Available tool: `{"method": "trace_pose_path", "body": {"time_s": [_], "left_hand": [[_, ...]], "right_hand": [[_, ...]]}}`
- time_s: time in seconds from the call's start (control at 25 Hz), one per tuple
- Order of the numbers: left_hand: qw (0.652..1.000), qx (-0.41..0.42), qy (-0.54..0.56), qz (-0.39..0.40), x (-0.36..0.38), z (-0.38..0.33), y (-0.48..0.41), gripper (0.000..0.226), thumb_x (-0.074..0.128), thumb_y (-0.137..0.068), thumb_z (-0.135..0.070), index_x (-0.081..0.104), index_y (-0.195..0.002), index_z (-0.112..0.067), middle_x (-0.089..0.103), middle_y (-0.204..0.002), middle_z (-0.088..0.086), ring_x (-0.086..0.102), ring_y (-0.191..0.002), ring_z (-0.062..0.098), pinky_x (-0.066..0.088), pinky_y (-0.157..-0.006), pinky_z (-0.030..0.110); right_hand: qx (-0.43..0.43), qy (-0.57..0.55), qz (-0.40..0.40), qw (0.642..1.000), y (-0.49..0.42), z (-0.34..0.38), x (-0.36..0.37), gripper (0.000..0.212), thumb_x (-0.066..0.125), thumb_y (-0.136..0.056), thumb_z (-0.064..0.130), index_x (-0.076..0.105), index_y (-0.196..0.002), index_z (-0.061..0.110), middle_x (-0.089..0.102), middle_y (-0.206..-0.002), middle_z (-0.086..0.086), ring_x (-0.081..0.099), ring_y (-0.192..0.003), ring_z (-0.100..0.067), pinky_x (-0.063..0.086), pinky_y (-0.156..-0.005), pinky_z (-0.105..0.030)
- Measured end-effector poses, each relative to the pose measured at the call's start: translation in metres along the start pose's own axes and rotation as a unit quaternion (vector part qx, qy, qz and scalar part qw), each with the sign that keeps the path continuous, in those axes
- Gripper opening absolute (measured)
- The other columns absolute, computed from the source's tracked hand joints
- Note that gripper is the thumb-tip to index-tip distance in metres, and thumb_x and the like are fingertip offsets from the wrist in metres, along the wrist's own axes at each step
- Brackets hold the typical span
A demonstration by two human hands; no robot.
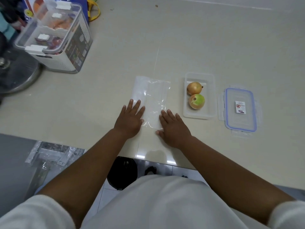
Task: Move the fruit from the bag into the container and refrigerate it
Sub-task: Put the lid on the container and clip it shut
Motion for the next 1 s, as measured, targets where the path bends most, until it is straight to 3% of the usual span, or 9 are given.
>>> {"method": "trace_pose_path", "body": {"time_s": [0.12,0.24,0.36,0.44,0.52,0.72,0.84,1.0], "left_hand": [[1.0,-0.003,0.009,-0.01,-0.007,0.002,-0.005,0.057,0.035,-0.101,-0.031,0.019,-0.152,-0.015,0.003,-0.163,0.011,-0.005,-0.149,0.035,0.007,-0.12,0.051],[0.995,0.002,0.046,-0.088,-0.023,-0.007,-0.002,0.055,0.042,-0.099,-0.032,0.033,-0.148,-0.009,0.022,-0.159,0.017,0.009,-0.148,0.038,0.011,-0.12,0.052],[0.976,0.058,0.1,-0.187,-0.045,-0.045,-0.001,0.047,0.053,-0.094,-0.029,0.053,-0.133,-0.002,0.052,-0.138,0.021,0.043,-0.133,0.04,0.032,-0.113,0.05],[0.961,0.1,0.149,-0.212,-0.055,-0.085,-0.008,0.04,0.057,-0.091,-0.026,0.06,-0.122,-0.002,0.064,-0.119,0.019,0.058,-0.113,0.036,0.046,-0.098,0.044],[0.954,0.128,0.205,-0.179,-0.059,-0.131,-0.019,0.036,0.057,-0.091,-0.025,0.061,-0.12,-0.004,0.065,-0.112,0.015,0.058,-0.105,0.033,0.048,-0.091,0.04],[0.935,0.146,0.312,-0.085,-0.062,-0.241,-0.06,0.034,0.058,-0.092,-0.02,0.06,-0.123,-0.006,0.063,-0.117,0.014,0.056,-0.112,0.029,0.042,-0.096,0.034],[0.929,0.087,0.359,-0.017,-0.055,-0.29,-0.093,0.039,0.059,-0.092,-0.023,0.056,-0.128,-0.008,0.059,-0.125,0.014,0.057,-0.115,0.028,0.041,-0.099,0.032],[0.949,-0.048,0.296,0.093,-0.026,-0.321,-0.125,0.05,0.057,-0.091,-0.034,0.048,-0.13,-0.005,0.046,-0.137,0.02,0.044,-0.129,0.035,0.035,-0.106,0.037]], "right_hand": [[0.01,-0.018,0.002,1.0,-0.004,0.001,-0.006,0.072,0.04,-0.098,0.048,0.016,-0.153,0.008,0.005,-0.165,-0.01,0.003,-0.152,-0.027,0.008,-0.122,-0.045],[-0.001,-0.068,-0.07,0.995,0.015,0.006,-0.019,0.068,0.046,-0.098,0.042,0.025,-0.151,0.006,0.017,-0.162,-0.013,0.014,-0.15,-0.029,0.016,-0.121,-0.042],[0.046,-0.138,-0.185,0.972,0.055,-0.011,-0.033,0.056,0.056,-0.095,0.034,0.045,-0.141,0.005,0.045,-0.148,-0.017,0.04,-0.138,-0.032,0.032,-0.113,-0.041],[0.112,-0.164,-0.25,0.948,0.086,-0.041,-0.036,0.046,0.059,-0.093,0.031,0.055,-0.131,0.005,0.059,-0.133,-0.017,0.053,-0.124,-0.033,0.041,-0.105,-0.041],[0.187,-0.191,-0.291,0.919,0.118,-0.083,-0.037,0.038,0.061,-0.092,0.026,0.06,-0.125,0.005,0.064,-0.123,-0.016,0.056,-0.116,-0.033,0.044,-0.1,-0.04],[0.357,-0.265,-0.307,0.841,0.17,-0.203,-0.03,0.037,0.063,-0.09,0.019,0.06,-0.124,0.003,0.063,-0.123,-0.018,0.057,-0.117,-0.034,0.042,-0.1,-0.036],[0.431,-0.29,-0.253,0.816,0.168,-0.267,-0.026,0.043,0.062,-0.091,0.024,0.056,-0.128,0.003,0.06,-0.126,-0.02,0.055,-0.117,-0.034,0.041,-0.097,-0.034],[0.471,-0.309,-0.186,0.805,0.152,-0.317,-0.025,0.046,0.065,-0.088,0.031,0.057,-0.119,-0.001,0.06,-0.123,-0.021,0.055,-0.116,-0.036,0.044,-0.091,-0.035]]}}
Point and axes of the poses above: each hand's wrist, its own y-axis away from the middle knuckle, its own x-axis out of the palm, z = x × y, the point moved 5 cm from there along -y, towards the middle knuckle
